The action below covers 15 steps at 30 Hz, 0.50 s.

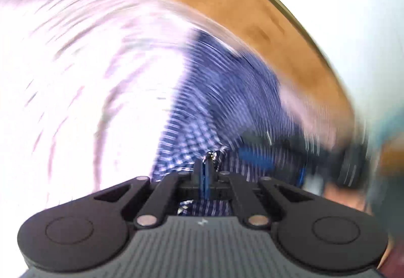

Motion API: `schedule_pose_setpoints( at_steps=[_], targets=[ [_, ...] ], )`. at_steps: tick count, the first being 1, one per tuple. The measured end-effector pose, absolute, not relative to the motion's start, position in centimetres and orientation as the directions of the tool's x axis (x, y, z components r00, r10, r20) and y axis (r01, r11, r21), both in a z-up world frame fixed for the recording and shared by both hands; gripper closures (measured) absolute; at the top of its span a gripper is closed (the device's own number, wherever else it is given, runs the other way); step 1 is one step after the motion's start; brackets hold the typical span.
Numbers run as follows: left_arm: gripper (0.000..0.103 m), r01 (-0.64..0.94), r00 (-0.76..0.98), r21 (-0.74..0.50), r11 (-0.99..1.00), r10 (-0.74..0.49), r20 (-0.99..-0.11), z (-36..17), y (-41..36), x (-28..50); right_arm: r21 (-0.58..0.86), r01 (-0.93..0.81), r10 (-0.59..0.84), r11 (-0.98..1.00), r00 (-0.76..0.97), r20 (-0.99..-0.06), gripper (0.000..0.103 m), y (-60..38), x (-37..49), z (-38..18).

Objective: Fold clothes

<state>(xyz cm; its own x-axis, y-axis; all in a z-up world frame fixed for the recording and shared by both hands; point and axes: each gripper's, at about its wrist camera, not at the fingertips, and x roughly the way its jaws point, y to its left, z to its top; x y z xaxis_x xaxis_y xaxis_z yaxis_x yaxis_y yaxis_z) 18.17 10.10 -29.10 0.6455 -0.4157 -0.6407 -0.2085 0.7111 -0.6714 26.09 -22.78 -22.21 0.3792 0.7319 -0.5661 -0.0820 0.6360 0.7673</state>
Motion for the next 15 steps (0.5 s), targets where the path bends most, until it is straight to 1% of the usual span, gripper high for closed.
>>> schedule_pose_setpoints(
  at_steps=[2,4,5,6,7,8,9,11,12,13,15],
  targets=[
    [0.101,-0.319,0.656,-0.742,0.59,-0.427,-0.622,-30.9,12.0,17.4,0.762,-0.039,0.706,0.646,0.409,-0.578,0.049,-22.6,26.5,-22.9],
    [0.102,-0.369,0.667,-0.781,0.503,-0.442,-0.6,-31.5,13.0,17.6,0.747,0.006,0.669,0.665,0.44,-0.599,0.051,-22.3,27.4,-23.5],
    [0.102,-0.382,0.672,-0.796,0.47,-0.45,-0.588,-31.5,13.3,17.9,0.741,0.014,0.663,0.671,0.436,-0.609,0.075,-22.1,27.9,-23.8],
    [0.102,-0.391,0.679,-0.808,0.441,-0.454,-0.576,-31.2,13.5,18.1,0.742,0.008,0.667,0.671,0.432,-0.607,0.097,-22.1,28.2,-23.6],
    [0.102,-0.395,0.691,-0.821,0.412,-0.456,-0.561,-30.4,13.8,17.8,0.744,-0.002,0.672,0.669,0.429,-0.603,0.102,-22.3,28.4,-23.3],
    [0.102,-0.402,0.705,-0.838,0.37,-0.458,-0.541,-29.8,14.0,17.2,0.745,-0.011,0.678,0.667,0.426,-0.6,0.103,-22.4,28.6,-23.1],
    [0.102,-0.421,0.715,-0.848,0.322,-0.457,-0.529,-29.5,14.4,16.4,0.758,-0.036,0.692,0.652,0.437,-0.574,0.103,-22.9,28.4,-22.2],
    [0.103,-0.467,0.715,-0.852,0.237,-0.466,-0.521,-29.6,15.1,15.1,0.756,-0.079,0.701,0.65,0.446,-0.557,0.103,-24.3,28.1,-20.2],
    [0.103,-0.504,0.692,-0.835,0.221,-0.476,-0.543,-29.8,15.1,14.3,0.746,-0.099,0.7,0.659,0.444,-0.56,0.103,-25.0,28.2,-19.4],
    [0.103,-0.538,0.664,-0.815,0.215,-0.487,-0.567,-30.1,14.9,13.6,0.72,-0.114,0.684,0.685,0.439,-0.582,0.103,-25.5,28.4,-18.9],
    [0.103,-0.598,0.587,-0.749,0.286,-0.48,-0.652,-30.8,13.9,12.4,0.661,-0.134,0.648,0.738,0.412,-0.64,0.103,-26.1,29.2,-18.7]
  ],
)
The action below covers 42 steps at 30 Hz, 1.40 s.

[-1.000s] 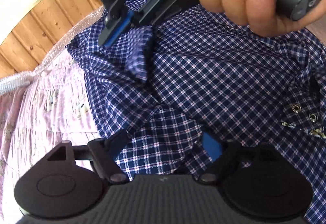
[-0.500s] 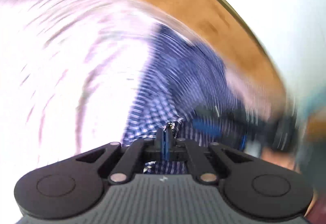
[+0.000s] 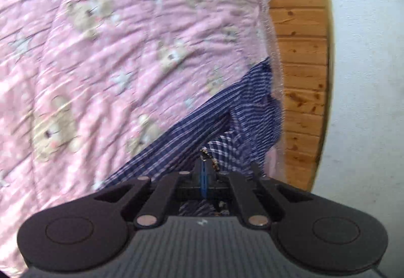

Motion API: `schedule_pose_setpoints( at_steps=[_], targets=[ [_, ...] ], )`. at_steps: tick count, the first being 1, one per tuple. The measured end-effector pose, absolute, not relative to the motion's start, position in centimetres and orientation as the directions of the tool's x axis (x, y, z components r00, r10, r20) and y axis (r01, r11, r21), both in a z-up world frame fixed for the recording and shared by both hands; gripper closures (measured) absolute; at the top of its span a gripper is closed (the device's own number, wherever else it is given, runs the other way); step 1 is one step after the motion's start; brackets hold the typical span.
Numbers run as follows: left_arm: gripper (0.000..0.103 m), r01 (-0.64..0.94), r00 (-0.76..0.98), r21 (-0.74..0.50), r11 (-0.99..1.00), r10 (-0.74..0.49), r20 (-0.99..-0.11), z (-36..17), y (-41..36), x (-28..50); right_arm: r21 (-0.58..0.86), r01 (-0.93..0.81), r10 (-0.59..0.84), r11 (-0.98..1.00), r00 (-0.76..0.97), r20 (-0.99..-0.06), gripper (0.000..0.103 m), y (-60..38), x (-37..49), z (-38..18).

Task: Fold clothes
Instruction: 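Lay the shirt down folded lengthwise and open both grippers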

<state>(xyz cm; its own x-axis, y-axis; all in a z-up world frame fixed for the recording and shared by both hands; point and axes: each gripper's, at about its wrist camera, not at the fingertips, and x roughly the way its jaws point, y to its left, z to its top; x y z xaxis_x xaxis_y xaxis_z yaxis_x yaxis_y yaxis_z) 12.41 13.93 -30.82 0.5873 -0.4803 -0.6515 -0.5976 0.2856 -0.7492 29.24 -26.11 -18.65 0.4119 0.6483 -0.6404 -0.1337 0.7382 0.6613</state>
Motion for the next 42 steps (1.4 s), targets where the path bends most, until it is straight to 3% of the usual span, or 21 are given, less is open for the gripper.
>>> schedule_pose_setpoints(
  at_steps=[5,7,9,10,11,13,16,18,19,20,21,22,24,25,26,33,35,36,37,38,42],
  targets=[
    [0.103,-0.607,0.462,-0.635,0.478,-0.438,-0.771,-33.1,11.5,9.5,0.485,-0.231,0.53,0.844,0.22,-0.819,0.102,-24.0,30.2,-21.3],
    [0.101,-0.502,0.479,-0.645,0.576,-0.435,-0.762,-31.5,10.5,9.8,0.355,-0.297,0.432,0.886,0.251,-0.866,0.088,-22.9,29.2,-21.0],
    [0.077,-0.406,0.49,-0.625,0.667,-0.419,-0.765,-29.9,9.5,10.9,0.265,-0.307,0.371,0.914,0.365,-0.854,0.074,-22.7,27.7,-19.1],
    [0.047,-0.358,0.497,-0.609,0.707,-0.407,-0.766,-29.1,9.1,11.5,0.227,-0.288,0.34,0.93,0.443,-0.829,0.059,-22.8,27.0,-17.9],
    [0.032,-0.32,0.505,-0.581,0.748,-0.384,-0.773,-28.4,8.6,12.1,0.188,-0.265,0.304,0.946,0.515,-0.802,0.05,-22.8,26.3,-16.8],
    [0.024,-0.254,0.519,-0.514,0.82,-0.333,-0.787,-28.1,7.2,13.8,0.137,-0.253,0.265,0.958,0.589,-0.764,0.05,-22.0,26.3,-15.4],
    [0.025,-0.156,0.492,-0.461,0.874,-0.336,-0.803,-29.2,4.7,16.5,0.139,-0.302,0.302,0.943,0.605,-0.737,0.047,-19.6,28.7,-14.6],
    [0.038,-0.106,0.469,-0.408,0.907,-0.316,-0.825,-30.1,3.2,17.7,0.12,-0.341,0.317,0.932,0.61,-0.727,0.043,-17.2,31.1,-14.7],
    [0.065,-0.084,0.458,-0.381,0.921,-0.304,-0.835,-30.6,2.6,18.1,0.105,-0.357,0.316,0.928,0.609,-0.728,0.039,-16.0,32.4,-15.0],
    [0.1,-0.077,0.453,-0.366,0.928,-0.294,-0.842,-30.9,2.3,18.2,0.089,-0.363,0.308,0.927,0.606,-0.734,0.037,-14.8,33.7,-15.4],
    [0.102,-0.086,0.458,-0.364,0.927,-0.288,-0.841,-30.9,2.3,18.0,0.071,-0.37,0.296,0.926,0.598,-0.744,0.037,-13.6,35.0,-16.0],
    [0.103,-0.096,0.463,-0.362,0.927,-0.281,-0.841,-31.0,2.3,17.7,0.059,-0.378,0.288,0.924,0.586,-0.757,0.039,-12.7,36.1,-16.7],
    [0.103,-0.119,0.492,-0.391,0.912,-0.288,-0.822,-30.3,3.0,16.7,0.034,-0.393,0.267,0.919,0.557,-0.787,0.058,-11.3,37.8,-17.9],
    [0.103,-0.132,0.509,-0.415,0.9,-0.298,-0.807,-29.7,3.5,16.0,0.02,-0.4,0.253,0.916,0.538,-0.804,0.089,-10.9,38.3,-18.5],
    [0.103,-0.145,0.521,-0.439,0.887,-0.309,-0.796,-29.2,4.2,15.1,0.006,-0.408,0.238,0.913,0.52,-0.82,0.103,-10.4,38.7,-19.0],
    [0.097,-0.181,0.488,-0.469,0.864,-0.335,-0.806,-29.9,6.1,11.7,0.027,-0.457,0.321,0.889,0.582,-0.747,0.103,-8.2,35.4,-17.7],
    [0.058,-0.181,0.5,-0.434,0.882,-0.298,-0.813,-30.3,6.1,12.7,0.015,-0.433,0.305,0.901,0.609,-0.732,0.086,-8.3,34.8,-17.6],
    [0.051,-0.169,0.512,-0.413,0.895,-0.279,-0.813,-30.4,5.9,13.4,0.01,-0.414,0.292,0.91,0.624,-0.725,0.08,-8.5,34.6,-17.7],
    [0.039,-0.146,0.521,-0.389,0.91,-0.264,-0.812,-30.6,5.5,14.3,0.014,-0.409,0.291,0.913,0.625,-0.724,0.06,-8.6,34.8,-17.9],
    [0.038,-0.119,0.516,-0.37,0.921,-0.261,-0.816,-30.9,5.0,15.1,0.021,-0.406,0.293,0.914,0.622,-0.726,0.047,-8.7,34.9,-18.0],
    [0.041,-0.005,0.486,-0.319,0.948,-0.276,-0.829,-32.0,2.9,17.9,0.044,-0.406,0.302,0.913,0.6,-0.741,0.044,-8.7,36.3,-19.0]
  ],
)
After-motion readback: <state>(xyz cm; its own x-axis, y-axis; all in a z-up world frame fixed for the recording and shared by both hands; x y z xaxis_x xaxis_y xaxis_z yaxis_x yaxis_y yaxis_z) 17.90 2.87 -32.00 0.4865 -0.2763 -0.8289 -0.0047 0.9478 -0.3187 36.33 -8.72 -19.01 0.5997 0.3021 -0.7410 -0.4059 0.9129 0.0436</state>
